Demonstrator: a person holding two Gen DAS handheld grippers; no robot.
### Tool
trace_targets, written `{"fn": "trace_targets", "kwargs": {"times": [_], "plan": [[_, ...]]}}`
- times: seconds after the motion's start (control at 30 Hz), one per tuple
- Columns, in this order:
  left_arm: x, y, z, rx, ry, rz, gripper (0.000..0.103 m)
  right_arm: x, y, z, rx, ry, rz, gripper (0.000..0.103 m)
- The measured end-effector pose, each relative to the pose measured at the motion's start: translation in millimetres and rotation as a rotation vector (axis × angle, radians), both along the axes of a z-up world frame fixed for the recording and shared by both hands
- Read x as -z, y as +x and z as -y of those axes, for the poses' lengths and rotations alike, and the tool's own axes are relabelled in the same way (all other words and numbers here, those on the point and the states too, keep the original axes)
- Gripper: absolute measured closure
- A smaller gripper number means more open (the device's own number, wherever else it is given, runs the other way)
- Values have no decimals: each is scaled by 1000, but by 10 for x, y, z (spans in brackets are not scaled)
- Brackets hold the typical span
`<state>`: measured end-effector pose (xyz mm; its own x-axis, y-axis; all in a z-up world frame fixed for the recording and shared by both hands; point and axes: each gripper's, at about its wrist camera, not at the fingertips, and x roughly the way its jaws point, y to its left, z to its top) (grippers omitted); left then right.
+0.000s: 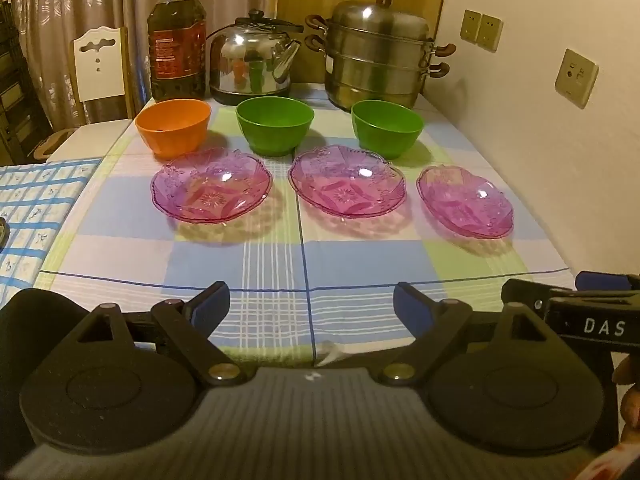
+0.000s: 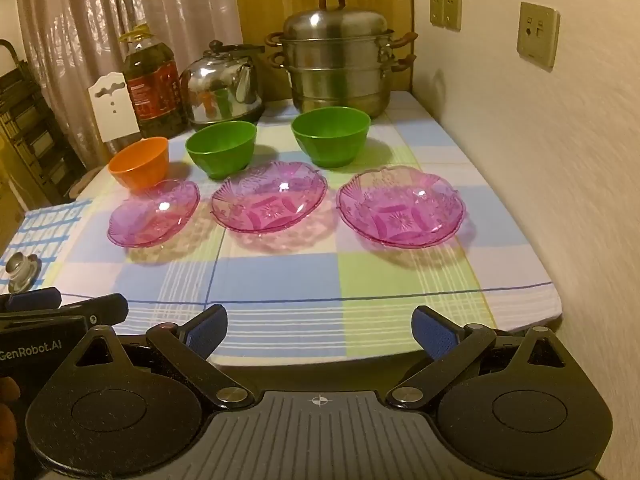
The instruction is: Organize plates and bowls
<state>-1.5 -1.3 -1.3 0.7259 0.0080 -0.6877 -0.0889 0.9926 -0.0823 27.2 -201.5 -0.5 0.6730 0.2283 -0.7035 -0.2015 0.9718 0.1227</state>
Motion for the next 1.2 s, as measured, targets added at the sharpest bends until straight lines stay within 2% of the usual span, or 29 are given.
{"fn": "trace_targets", "kwargs": {"times": [1.2], "plan": [[-41, 21, 40, 16, 1, -1, 16, 11, -12, 31, 5, 5, -5, 5]]}}
